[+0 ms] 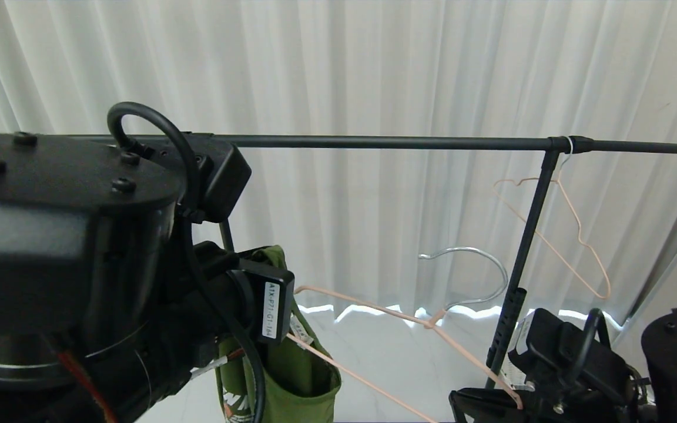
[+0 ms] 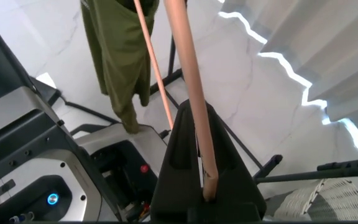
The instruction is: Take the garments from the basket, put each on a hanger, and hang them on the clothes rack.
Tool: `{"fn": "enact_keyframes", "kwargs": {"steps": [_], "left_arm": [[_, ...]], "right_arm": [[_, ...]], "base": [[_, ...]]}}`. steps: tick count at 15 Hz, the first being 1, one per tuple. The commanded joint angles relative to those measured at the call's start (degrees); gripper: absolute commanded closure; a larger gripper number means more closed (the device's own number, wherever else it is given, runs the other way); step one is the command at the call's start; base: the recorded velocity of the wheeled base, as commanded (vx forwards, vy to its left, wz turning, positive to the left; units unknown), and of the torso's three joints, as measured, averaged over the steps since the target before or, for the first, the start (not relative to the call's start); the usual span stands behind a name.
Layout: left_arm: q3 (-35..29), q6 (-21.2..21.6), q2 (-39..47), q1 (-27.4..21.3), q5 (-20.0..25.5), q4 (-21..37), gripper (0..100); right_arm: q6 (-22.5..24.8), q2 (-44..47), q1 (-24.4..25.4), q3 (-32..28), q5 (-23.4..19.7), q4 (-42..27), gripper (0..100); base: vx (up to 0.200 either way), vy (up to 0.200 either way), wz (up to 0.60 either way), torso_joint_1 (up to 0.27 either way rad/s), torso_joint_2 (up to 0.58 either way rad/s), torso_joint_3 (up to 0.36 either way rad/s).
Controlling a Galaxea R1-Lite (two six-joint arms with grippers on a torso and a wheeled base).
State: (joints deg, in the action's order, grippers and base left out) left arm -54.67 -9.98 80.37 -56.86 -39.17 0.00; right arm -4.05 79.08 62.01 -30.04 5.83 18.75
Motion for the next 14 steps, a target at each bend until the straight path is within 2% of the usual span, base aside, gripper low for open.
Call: {"fn": "enact_keyframes", "kwargs": {"steps": [1,5,7,11,14], "left_arm": [[-0.6,-0.3,0.0,-0.3,0.0,-0.1,100],[-1.2,0.0,0.2,7.1,-2.4,0.6,100],[-1.8,-0.1,-0.4,11.0,-2.7,3.1,100],[-1.6,-0.1,-0.9,10.6,-2.7,5.5,100],[-1.6,-0.2,-1.0,8.1,-2.7,5.5,100]], "right_arm": [[0.0,1.4,0.7,-0.1,0.0,0.0,100],[-0.3,1.2,1.3,0.4,0.1,-1.3,100],[-2.5,0.7,0.4,0.2,0.5,-1.4,100],[-3.0,0.7,-0.2,0.0,1.4,-1.0,100],[-3.0,0.5,0.7,0.1,0.6,0.8,100]], "base": [[0.0,0.0,0.0,0.0,0.0,0.0],[0.0,0.0,0.0,0.0,0.0,0.0],[0.0,0.0,0.0,0.0,0.0,0.0],[0.0,0.0,0.0,0.0,0.0,0.0],[0.0,0.0,0.0,0.0,0.0,0.0]]}}
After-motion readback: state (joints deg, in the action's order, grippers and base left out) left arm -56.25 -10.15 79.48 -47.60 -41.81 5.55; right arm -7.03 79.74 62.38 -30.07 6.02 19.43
